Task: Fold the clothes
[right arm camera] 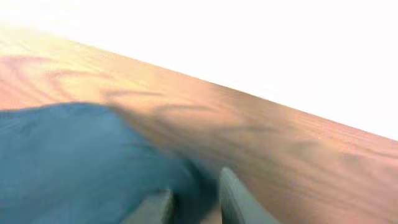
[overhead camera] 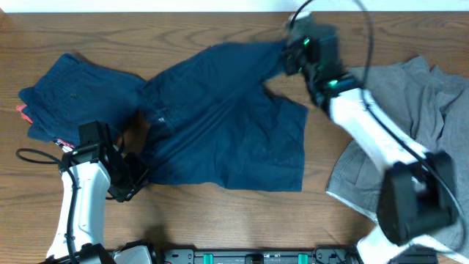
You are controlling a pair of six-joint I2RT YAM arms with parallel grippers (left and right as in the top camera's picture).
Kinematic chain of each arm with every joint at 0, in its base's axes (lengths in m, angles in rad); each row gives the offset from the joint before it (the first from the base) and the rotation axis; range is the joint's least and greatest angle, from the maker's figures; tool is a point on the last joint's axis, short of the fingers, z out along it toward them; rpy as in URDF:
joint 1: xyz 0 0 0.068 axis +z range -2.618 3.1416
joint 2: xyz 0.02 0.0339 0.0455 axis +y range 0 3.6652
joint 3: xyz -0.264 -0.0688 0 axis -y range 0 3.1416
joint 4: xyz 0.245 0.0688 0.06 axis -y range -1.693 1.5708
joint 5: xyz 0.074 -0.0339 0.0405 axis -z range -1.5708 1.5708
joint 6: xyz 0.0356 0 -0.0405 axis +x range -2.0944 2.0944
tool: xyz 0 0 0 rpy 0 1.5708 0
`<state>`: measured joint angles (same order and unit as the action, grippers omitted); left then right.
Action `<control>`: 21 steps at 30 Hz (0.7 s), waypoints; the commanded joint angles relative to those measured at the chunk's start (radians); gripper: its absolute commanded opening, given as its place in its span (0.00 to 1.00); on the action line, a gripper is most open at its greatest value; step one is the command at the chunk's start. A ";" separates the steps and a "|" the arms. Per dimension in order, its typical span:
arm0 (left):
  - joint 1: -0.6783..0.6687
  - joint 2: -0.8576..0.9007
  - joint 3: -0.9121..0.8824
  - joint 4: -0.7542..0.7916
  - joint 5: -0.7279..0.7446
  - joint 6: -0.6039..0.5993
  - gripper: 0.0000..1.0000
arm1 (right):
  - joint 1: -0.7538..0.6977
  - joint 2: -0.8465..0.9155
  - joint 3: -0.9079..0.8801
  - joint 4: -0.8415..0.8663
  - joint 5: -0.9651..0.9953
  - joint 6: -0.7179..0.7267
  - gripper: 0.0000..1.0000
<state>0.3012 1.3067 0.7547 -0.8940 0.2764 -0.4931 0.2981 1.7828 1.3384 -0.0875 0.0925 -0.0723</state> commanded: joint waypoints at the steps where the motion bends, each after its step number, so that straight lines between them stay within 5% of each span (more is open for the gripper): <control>1: 0.010 -0.007 0.017 -0.009 -0.061 0.003 0.06 | -0.035 0.030 -0.011 -0.171 0.197 -0.072 0.25; 9: 0.010 -0.007 0.017 -0.001 -0.061 0.003 0.06 | -0.074 0.136 -0.013 -0.612 0.294 0.178 0.41; 21: 0.010 -0.007 0.017 0.021 -0.060 0.014 0.07 | -0.140 -0.016 -0.013 -0.935 -0.251 0.312 0.50</control>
<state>0.3058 1.3067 0.7547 -0.8806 0.2344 -0.4927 0.1787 1.8336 1.3125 -0.9909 0.0395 0.1905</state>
